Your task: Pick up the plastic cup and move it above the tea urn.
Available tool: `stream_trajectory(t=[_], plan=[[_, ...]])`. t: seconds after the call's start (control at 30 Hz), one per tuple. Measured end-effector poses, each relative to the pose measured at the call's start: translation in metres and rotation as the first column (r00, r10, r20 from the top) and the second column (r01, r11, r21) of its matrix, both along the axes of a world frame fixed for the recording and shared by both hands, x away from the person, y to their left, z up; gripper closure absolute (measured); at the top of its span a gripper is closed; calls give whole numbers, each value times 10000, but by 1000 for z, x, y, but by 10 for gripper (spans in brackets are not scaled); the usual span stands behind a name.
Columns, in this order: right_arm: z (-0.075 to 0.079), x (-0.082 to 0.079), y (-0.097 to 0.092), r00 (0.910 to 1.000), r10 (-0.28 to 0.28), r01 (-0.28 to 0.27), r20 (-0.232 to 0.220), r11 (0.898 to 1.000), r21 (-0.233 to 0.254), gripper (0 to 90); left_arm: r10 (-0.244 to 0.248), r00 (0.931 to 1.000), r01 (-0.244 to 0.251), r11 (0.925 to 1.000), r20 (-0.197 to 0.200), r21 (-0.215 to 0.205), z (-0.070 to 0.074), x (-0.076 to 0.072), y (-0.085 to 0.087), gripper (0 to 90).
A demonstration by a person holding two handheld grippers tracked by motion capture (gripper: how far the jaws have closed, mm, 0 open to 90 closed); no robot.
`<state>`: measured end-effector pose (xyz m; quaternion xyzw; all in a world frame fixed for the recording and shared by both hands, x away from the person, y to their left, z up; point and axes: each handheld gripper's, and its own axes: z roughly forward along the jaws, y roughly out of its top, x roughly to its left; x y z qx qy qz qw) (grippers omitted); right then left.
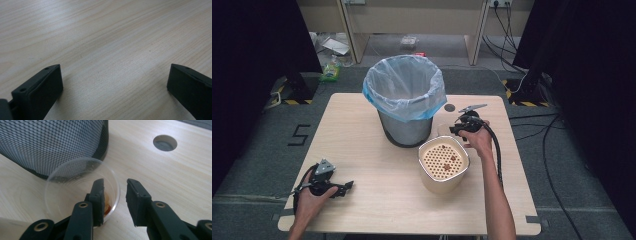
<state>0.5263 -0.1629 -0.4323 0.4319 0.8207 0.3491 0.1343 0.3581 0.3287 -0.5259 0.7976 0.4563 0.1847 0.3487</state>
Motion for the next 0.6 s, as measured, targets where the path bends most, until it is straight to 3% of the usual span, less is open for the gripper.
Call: stream_trajectory(t=[0.4, 0.5, 0.6], plan=[[-8, 2, 2, 9985, 446, -448, -327, 9990, -57, 822, -4, 10000, 4, 10000, 0, -1, 0, 0, 0, 0], [-4, 1, -3, 9986, 513, -514, -159, 9986, -84, 840, -3, 10000, 3, 10000, 1, -2, 0, 0, 0, 0], [3, 0, -12, 9997, 181, -179, 192, 9998, -101, 862, -5, 10000, 5, 10000, 0, 2, 0, 0, 0, 0]])
